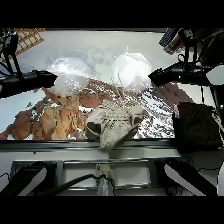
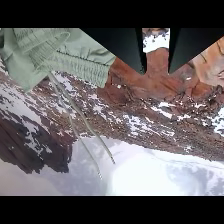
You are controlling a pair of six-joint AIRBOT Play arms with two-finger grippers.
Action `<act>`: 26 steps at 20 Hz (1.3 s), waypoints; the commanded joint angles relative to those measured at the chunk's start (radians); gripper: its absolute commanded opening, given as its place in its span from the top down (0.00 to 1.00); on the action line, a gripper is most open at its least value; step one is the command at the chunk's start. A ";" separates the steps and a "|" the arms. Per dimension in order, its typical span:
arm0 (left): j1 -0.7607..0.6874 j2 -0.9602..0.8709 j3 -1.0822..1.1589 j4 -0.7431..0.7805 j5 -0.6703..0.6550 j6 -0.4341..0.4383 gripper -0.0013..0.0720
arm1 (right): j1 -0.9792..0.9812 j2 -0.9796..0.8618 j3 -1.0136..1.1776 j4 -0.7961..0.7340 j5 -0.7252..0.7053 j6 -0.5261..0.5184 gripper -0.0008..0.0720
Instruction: Fold the clothes and pants, and hang the long-sleeved shirts on hangers.
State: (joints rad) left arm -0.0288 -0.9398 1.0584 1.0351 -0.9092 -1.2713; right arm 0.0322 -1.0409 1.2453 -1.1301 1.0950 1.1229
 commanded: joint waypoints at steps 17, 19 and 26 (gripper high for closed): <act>-0.001 -0.001 0.001 0.000 0.000 0.000 0.77 | 0.001 0.000 0.001 0.000 -0.002 0.000 0.04; -0.001 -0.001 0.001 0.000 0.000 0.000 0.77 | 0.001 0.000 0.001 0.000 -0.002 0.000 0.04; -0.001 -0.008 0.001 -0.027 -0.003 0.000 0.77 | 0.001 -0.001 0.000 0.063 -0.110 0.002 0.04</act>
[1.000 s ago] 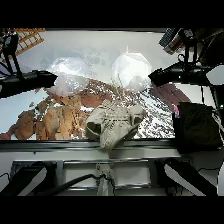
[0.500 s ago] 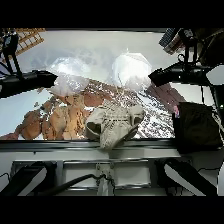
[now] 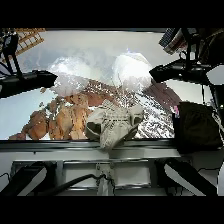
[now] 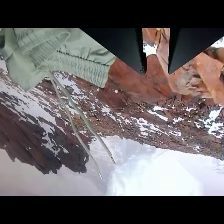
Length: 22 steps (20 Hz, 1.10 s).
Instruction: Fold the clothes and pants, and hang the long-sleeved shirts on hangers.
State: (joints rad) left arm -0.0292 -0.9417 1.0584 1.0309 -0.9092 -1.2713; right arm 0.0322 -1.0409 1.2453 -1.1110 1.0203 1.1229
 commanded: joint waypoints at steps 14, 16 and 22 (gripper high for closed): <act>-0.382 -0.145 -0.219 -0.254 -0.016 0.057 0.33 | 0.001 0.035 -0.590 0.256 -0.143 0.231 0.31; -0.425 -0.196 -0.219 -0.254 -0.017 0.057 0.33 | 0.001 0.052 -0.656 0.308 -0.150 0.210 0.31; -0.490 -0.349 -0.219 -0.356 -0.002 0.097 0.33 | 0.001 0.151 -0.676 0.311 -0.150 0.208 0.31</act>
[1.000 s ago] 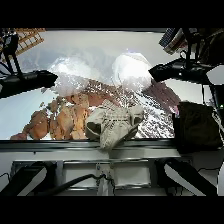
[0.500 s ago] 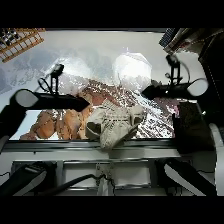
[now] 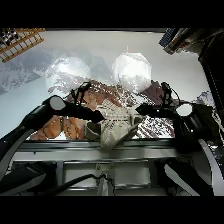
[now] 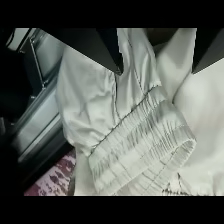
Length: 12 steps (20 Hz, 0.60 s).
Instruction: Fold the clothes and pants, and hang the long-sleeved shirts on hangers.
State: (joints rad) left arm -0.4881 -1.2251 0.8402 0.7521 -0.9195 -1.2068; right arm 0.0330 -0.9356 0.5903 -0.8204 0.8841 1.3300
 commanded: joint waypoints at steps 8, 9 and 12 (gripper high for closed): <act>-0.121 -0.166 0.000 -0.397 0.154 0.181 0.97 | 0.000 0.071 -0.021 0.029 -0.019 0.004 0.31; -0.112 -0.163 0.003 -0.425 0.154 0.186 0.97 | 0.000 0.076 -0.021 0.034 -0.016 0.004 0.31; -0.008 -0.098 0.064 -0.447 0.202 0.188 0.97 | 0.000 0.142 -0.021 0.032 -0.014 0.002 0.31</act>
State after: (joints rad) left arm -0.5591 -1.3582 0.8631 0.3698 -0.7818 -1.0454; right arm 0.0330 -0.8368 0.5697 -0.7918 0.8673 1.3346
